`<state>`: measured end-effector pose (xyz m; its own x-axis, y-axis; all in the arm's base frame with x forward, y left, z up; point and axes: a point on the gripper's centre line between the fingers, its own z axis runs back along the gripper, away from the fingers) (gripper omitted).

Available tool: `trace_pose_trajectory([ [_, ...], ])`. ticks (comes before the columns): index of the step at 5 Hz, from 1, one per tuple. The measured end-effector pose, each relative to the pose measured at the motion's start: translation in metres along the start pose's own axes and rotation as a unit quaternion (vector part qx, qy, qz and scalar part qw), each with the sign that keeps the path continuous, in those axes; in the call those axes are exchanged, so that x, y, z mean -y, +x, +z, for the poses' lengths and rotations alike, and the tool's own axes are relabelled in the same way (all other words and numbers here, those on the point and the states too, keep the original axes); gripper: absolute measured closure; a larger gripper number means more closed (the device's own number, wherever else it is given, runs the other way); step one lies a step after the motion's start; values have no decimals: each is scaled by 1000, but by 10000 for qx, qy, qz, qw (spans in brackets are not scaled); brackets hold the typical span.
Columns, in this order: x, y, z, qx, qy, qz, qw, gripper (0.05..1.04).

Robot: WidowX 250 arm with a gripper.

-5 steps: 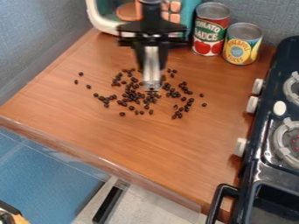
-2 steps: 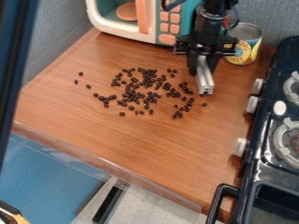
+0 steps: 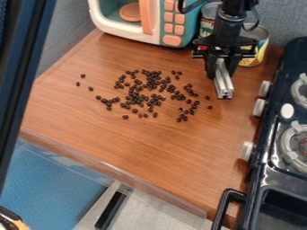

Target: Sweep into pile

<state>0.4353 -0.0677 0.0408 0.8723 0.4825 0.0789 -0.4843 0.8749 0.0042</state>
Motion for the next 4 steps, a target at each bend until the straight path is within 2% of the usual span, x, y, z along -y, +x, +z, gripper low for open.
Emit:
trace_pose_trajectory([
  [4,0,-16,-26,-25,-3,78,10000,697],
])
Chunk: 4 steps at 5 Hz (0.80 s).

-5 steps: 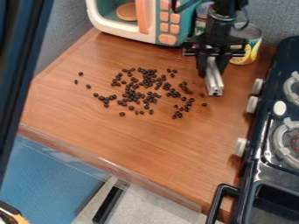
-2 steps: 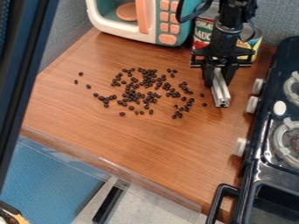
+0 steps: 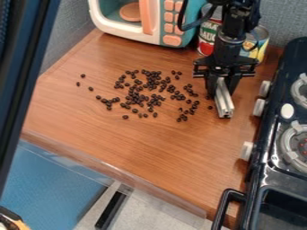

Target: Sweep into pile

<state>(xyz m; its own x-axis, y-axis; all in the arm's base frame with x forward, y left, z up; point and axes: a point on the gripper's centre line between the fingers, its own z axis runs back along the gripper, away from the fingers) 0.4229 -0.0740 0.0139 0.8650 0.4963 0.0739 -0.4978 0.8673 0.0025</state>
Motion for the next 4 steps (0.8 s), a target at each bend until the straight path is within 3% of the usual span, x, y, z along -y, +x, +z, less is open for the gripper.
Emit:
trace_pose_trajectory([
  [4,-54,6,-6,71,-2,70,10000,697],
])
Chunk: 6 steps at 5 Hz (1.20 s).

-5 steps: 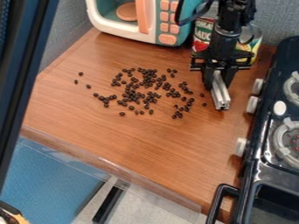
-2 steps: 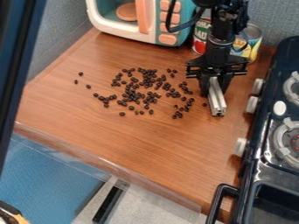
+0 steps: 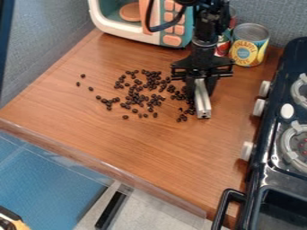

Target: Sweep into pile

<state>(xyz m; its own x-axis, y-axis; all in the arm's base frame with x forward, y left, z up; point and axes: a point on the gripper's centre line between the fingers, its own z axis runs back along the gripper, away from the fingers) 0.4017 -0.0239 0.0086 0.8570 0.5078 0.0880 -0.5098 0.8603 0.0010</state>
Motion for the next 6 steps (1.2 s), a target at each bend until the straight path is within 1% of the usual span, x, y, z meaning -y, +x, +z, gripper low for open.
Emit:
trace_pose_trajectory([
  [4,-53,28,-4,162,-13,121,9998,697],
  [5,-78,39,-6,162,23,303,9994,697],
  [6,-90,44,-6,193,0,419,9989,697],
])
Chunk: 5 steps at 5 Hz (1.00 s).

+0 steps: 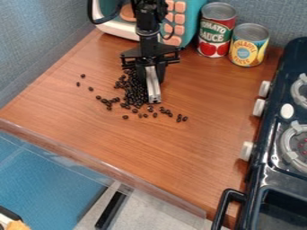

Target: Sweep into pile

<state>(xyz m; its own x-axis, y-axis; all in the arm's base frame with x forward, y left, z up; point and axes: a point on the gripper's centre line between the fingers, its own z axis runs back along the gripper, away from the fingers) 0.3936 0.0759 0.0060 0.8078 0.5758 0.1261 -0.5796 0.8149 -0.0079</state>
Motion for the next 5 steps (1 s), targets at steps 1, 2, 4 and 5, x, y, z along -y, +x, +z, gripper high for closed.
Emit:
trace_pose_trajectory([
  [1,-18,3,0,-37,-30,293,9996,697],
  [2,-48,7,0,-150,-97,919,9956,697],
  [4,-80,4,0,-458,-130,1657,9850,697],
  [5,-83,3,0,-516,-154,1754,9830,697],
])
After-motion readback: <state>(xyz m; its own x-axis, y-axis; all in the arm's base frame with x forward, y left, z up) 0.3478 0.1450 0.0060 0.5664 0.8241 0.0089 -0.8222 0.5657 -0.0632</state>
